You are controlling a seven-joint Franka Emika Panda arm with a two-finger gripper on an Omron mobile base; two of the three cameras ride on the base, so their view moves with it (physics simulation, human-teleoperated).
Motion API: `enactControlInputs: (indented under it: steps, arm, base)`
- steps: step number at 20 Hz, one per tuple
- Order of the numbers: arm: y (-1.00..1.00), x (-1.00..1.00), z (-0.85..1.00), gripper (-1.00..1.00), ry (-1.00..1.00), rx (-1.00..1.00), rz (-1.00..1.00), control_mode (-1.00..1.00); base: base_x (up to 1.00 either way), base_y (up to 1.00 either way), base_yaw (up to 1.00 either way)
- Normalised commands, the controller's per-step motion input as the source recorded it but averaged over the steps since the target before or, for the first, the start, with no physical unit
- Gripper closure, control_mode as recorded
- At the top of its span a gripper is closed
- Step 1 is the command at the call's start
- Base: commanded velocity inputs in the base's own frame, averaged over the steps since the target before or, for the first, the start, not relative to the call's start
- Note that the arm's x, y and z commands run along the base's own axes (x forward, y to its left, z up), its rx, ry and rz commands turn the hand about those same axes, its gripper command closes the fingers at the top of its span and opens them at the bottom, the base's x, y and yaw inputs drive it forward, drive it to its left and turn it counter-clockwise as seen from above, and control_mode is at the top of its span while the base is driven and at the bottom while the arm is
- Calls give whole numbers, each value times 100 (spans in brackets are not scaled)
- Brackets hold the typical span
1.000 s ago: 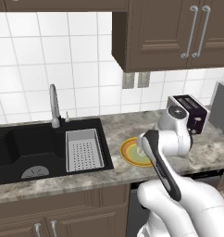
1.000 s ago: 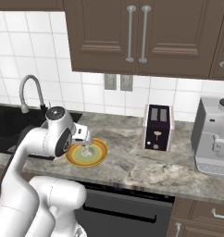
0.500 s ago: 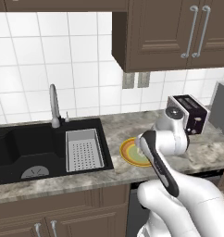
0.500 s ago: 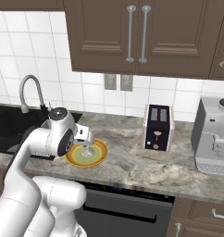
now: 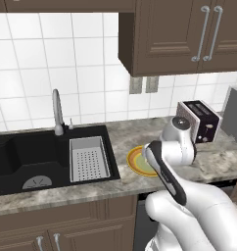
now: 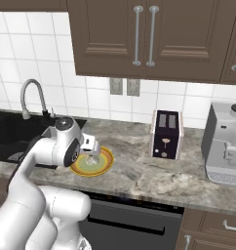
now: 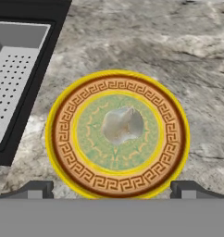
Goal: Pick the garlic from the counter and place it in the microwave. Then turn on the microwave.
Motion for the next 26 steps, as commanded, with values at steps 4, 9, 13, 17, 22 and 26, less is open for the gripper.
enactControlInputs:
  steps: [4,9,13,17,22,26]
  arm:
    - [0,11,-13,-100,0,0,0,-100]
    - [0,8,-15,-100,0,0,0,-100]
    - [0,0,-16,-100,0,0,-1,-100]
    - [0,0,-16,-100,0,0,-1,-100]
    - [0,0,-20,-100,0,0,0,-100]
    - [0,0,-20,-100,-1,0,0,-100]
  base:
    - [0,0,0]
    - [0,0,0]
    - [0,0,0]
    - [0,0,0]
    - [0,0,0]
    - [0,0,0]
